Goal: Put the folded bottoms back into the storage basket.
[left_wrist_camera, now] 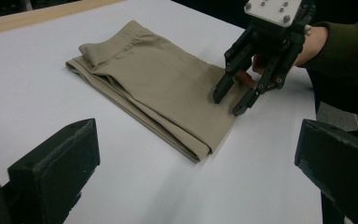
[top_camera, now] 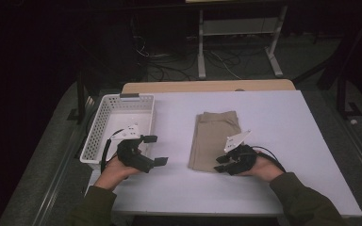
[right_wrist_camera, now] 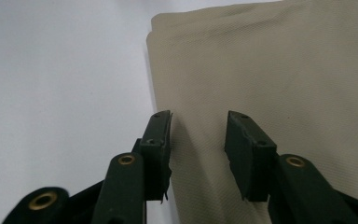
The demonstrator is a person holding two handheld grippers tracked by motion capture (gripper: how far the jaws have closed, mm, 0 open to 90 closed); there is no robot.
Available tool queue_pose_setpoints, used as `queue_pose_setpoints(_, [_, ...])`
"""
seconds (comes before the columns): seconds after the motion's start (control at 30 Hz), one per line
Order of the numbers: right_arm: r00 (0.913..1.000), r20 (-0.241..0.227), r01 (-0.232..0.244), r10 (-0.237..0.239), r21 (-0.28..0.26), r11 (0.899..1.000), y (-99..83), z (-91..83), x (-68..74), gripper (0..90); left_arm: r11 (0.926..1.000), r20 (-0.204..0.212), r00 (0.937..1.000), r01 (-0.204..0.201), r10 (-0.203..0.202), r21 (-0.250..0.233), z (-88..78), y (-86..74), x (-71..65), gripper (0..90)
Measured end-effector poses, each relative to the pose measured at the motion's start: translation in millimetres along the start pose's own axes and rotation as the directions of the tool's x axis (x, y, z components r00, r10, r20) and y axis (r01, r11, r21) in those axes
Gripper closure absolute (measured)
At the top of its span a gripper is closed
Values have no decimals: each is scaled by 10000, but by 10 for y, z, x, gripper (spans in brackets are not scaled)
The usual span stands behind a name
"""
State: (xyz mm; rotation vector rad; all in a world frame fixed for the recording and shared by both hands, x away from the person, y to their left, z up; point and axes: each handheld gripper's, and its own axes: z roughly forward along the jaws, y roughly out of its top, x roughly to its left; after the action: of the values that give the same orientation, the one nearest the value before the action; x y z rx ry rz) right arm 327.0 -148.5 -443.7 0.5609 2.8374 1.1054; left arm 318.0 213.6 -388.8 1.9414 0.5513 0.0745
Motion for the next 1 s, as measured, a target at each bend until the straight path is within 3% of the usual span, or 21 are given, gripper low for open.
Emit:
queue_pose_setpoints(0.1, [9992,174,368,-370,86,9993,-6,12,42,557,10000,-1,10000,1,-1,8,0,0,0,0])
queue_pose_setpoints(0.23, [9986,252,465,-467,97,9989,-10,19,70,543,10000,-15,10000,-5,5,22,2,1,-1,0])
queue_pose_setpoints(0.3, [9954,446,840,-847,189,9963,-11,31,103,537,10000,-8,10000,12,-12,11,3,1,-1,0])
queue_pose_setpoints(0.4, [9930,634,981,-994,238,9949,-13,40,138,539,10000,-16,10000,-2,2,29,3,1,-1,0])
queue_pose_setpoints(0.5, [9807,1042,1620,-1654,407,9860,-16,57,185,567,10000,-39,10000,-2,2,54,4,1,-2,0])
queue_pose_setpoints(0.67, [9756,1237,1774,-1814,428,9832,-17,54,184,638,10000,-44,10000,-3,3,67,6,1,-2,0])
queue_pose_setpoints(0.77, [9714,1419,1859,-1904,445,9816,-14,49,173,738,10000,-43,10000,-1,2,69,5,2,-1,0])
queue_pose_setpoints(1.0, [9806,1112,1600,-1617,242,9868,-17,33,121,793,10000,-54,10000,7,-7,72,5,1,-1,0])
